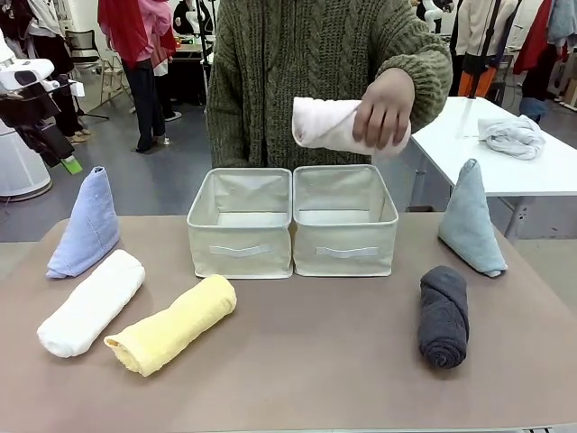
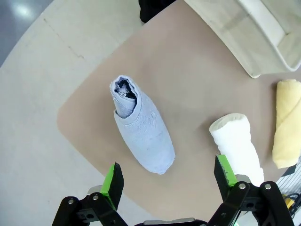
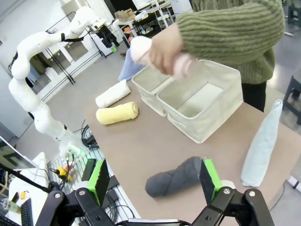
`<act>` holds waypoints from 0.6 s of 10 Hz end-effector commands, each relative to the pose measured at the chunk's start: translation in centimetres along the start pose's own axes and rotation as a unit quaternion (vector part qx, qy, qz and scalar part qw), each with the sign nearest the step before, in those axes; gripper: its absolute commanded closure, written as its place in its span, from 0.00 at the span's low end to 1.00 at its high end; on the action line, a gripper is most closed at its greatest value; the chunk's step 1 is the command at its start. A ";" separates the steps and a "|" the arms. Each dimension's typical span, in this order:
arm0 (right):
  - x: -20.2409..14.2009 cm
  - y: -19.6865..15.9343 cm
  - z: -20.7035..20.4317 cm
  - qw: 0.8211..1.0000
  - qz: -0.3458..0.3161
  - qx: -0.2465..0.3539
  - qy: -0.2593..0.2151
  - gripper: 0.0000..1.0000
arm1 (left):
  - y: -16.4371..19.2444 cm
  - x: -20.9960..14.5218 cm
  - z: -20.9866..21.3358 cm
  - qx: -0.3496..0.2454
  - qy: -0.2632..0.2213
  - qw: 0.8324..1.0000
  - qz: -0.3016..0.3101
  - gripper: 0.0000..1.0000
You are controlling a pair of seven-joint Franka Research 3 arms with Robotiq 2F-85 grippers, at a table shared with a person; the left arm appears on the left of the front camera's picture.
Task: Sort the towels based on their folding style.
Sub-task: Pick up one triangle-folded towel and place it in the left Fabric basket.
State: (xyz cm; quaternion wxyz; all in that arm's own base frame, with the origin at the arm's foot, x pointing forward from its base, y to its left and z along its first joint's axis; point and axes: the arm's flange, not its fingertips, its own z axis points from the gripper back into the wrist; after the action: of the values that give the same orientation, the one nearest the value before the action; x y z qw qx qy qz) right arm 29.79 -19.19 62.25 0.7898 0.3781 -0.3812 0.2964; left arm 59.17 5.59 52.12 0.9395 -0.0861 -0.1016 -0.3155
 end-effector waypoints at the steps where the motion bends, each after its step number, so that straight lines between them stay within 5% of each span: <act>1: 0.0 -0.1 0.0 1.000 0.001 0.003 -0.003 0.00 | -0.2 -0.9 0.6 -0.003 0.015 1.000 0.001 0.00; 3: 0.0 -0.1 0.0 1.000 0.001 0.003 -0.003 0.00 | 0.0 -0.2 0.1 -0.002 0.003 1.000 0.001 0.00; 6: 0.0 -0.1 0.0 1.000 0.001 0.003 -0.003 0.00 | 0.4 4.2 -4.2 0.011 0.107 0.994 -0.010 0.00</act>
State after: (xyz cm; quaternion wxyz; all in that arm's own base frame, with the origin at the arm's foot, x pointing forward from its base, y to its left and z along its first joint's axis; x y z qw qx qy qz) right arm 29.79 -19.19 62.27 0.7898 0.3780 -0.3812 0.2965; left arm 60.92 3.69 48.62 0.9407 -0.0647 -0.0400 -0.3305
